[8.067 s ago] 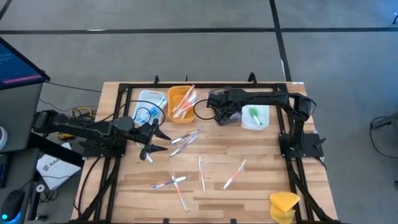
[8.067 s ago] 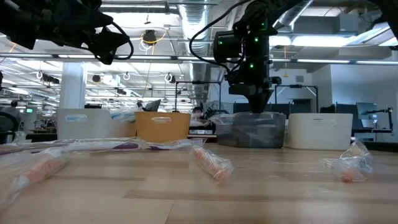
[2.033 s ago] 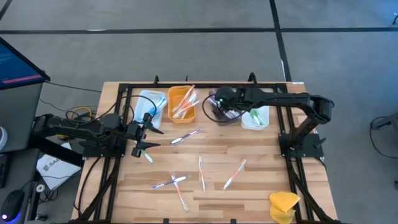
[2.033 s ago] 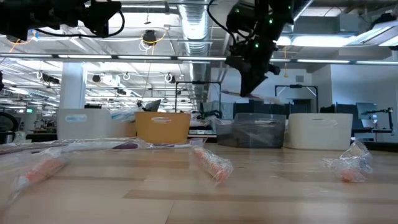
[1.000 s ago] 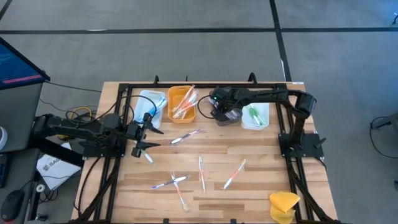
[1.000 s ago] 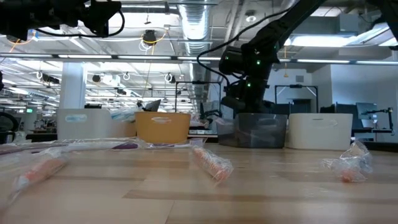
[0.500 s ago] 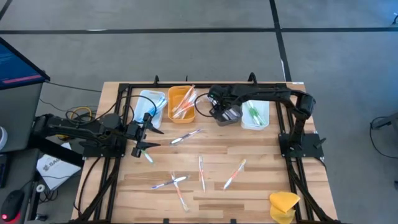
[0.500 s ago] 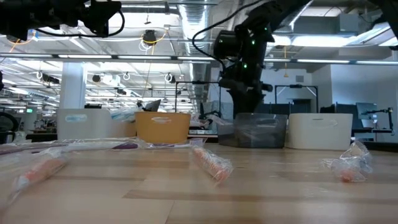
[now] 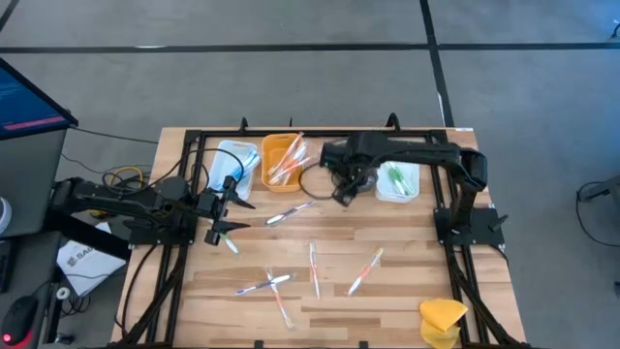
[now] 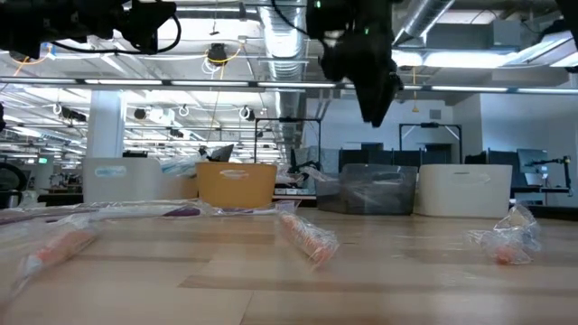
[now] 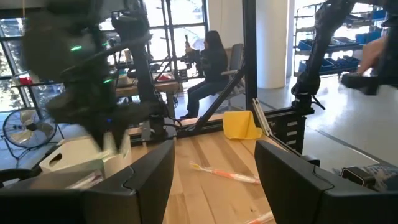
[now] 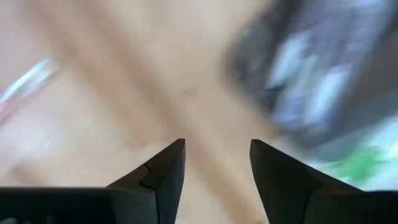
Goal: Pick & Place Toothbrushes
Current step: Put the orange toothbrush into the yellow bin
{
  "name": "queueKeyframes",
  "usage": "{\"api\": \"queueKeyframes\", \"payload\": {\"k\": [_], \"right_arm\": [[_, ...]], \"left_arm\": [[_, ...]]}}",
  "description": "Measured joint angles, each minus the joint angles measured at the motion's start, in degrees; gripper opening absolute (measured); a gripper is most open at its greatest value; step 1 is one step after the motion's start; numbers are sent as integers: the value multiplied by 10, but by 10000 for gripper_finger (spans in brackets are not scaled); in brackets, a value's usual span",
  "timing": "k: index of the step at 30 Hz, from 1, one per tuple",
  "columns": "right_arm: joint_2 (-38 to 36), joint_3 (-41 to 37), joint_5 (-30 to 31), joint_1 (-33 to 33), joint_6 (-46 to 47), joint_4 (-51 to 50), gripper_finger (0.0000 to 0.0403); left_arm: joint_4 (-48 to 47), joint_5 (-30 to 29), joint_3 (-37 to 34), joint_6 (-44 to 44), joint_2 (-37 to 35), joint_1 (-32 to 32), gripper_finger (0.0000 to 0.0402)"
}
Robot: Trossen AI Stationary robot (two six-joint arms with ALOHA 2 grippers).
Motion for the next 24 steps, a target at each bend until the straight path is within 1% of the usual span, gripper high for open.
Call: {"api": "queueKeyframes", "payload": {"k": [4,7,11,15,20,24], "right_arm": [[0,8,-68,71,0,-9,179],[0,7,-84,129,0,-11,184],[0,7,-82,202,0,-9,189],[0,7,-58,265,56,-8,185],[6,-1,-17,335,54,-7,174],[6,-33,-17,379,46,-4,165]], "left_arm": [[0,0,0,0,0,0,218],[-1,0,0,0,0,0,218],[-2,0,0,0,0,0,218],[-2,0,0,0,0,0,218],[-2,0,0,0,0,0,218],[-1,0,0,0,0,0,218]]}}
